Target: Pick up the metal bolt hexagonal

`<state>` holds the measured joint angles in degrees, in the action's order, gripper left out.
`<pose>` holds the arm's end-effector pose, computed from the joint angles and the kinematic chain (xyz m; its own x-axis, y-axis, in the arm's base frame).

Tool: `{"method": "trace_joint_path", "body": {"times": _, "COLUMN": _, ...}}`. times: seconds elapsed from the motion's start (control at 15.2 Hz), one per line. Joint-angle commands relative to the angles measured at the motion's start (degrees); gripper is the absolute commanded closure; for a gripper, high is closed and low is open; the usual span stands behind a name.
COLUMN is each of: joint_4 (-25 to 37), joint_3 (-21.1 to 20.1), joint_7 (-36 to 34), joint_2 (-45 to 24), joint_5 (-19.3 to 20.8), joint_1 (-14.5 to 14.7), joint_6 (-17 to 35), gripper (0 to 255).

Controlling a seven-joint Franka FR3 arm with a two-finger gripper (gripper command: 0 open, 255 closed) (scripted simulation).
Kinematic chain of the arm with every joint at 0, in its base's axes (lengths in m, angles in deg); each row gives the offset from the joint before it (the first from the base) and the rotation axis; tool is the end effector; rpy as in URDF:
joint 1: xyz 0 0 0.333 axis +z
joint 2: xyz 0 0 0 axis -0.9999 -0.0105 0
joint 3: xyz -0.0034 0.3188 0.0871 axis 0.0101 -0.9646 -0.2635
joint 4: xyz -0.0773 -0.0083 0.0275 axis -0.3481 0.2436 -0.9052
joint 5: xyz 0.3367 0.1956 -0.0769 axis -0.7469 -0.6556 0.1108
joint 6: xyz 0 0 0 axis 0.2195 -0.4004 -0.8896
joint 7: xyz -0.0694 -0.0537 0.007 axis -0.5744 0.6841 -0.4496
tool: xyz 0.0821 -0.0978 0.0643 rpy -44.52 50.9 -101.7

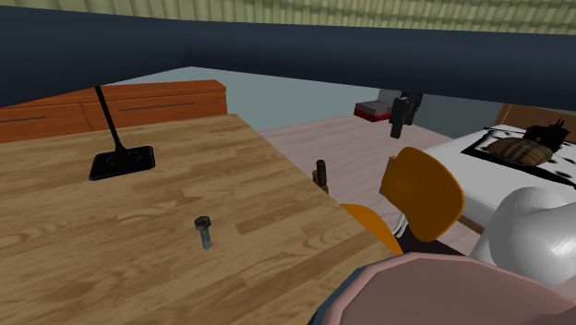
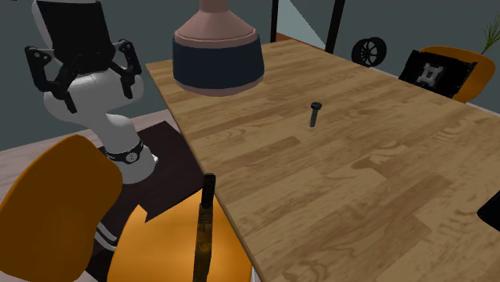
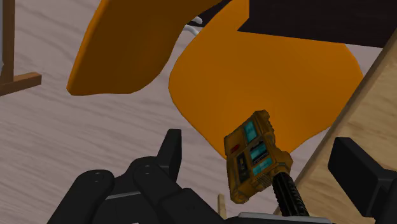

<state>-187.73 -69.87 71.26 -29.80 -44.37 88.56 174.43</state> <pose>0.2976 -0.0203 0.5685 0.9961 0.0838 -0.0282 0.0865 -0.9900 0.1116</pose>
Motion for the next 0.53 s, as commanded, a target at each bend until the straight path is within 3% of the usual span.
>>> {"method": "trace_joint_path", "body": {"times": 0.0, "joint_4": 0.0, "joint_3": 0.0, "joint_7": 0.0, "joint_2": 0.0, "joint_5": 0.0, "joint_1": 0.0, "joint_6": 0.0, "gripper": 0}}
{"method": "trace_joint_path", "body": {"times": 0.46, "joint_4": 0.5, "joint_3": -7.4, "joint_7": -9.0, "joint_2": -5.5, "joint_5": -6.2, "joint_1": 2.9, "joint_6": 4.5, "gripper": 0}}
